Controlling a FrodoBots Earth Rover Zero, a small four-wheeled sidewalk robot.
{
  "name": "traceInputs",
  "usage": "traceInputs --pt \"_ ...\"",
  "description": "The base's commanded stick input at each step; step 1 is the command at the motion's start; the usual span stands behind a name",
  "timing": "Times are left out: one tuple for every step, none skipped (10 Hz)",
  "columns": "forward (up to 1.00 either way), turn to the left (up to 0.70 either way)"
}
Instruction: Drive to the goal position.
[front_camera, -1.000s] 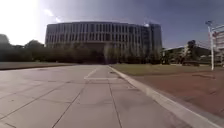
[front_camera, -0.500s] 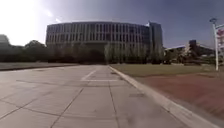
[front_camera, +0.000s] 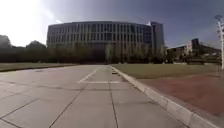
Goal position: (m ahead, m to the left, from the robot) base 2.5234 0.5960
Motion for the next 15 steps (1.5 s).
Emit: traceInputs --pt "0.70 0.01" --pt "0.70 0.01" --pt "0.70 0.01" --pt "0.70 0.01" --pt "0.70 0.01" --pt "0.70 0.01" --pt "0.70 0.01" --pt "0.70 0.01" --pt "0.70 0.01" --pt "0.70 0.01" --pt "0.70 0.01" --pt "0.70 0.01" --pt "0.70 0.01" --pt "0.70 0.01" --pt "0.70 0.01"
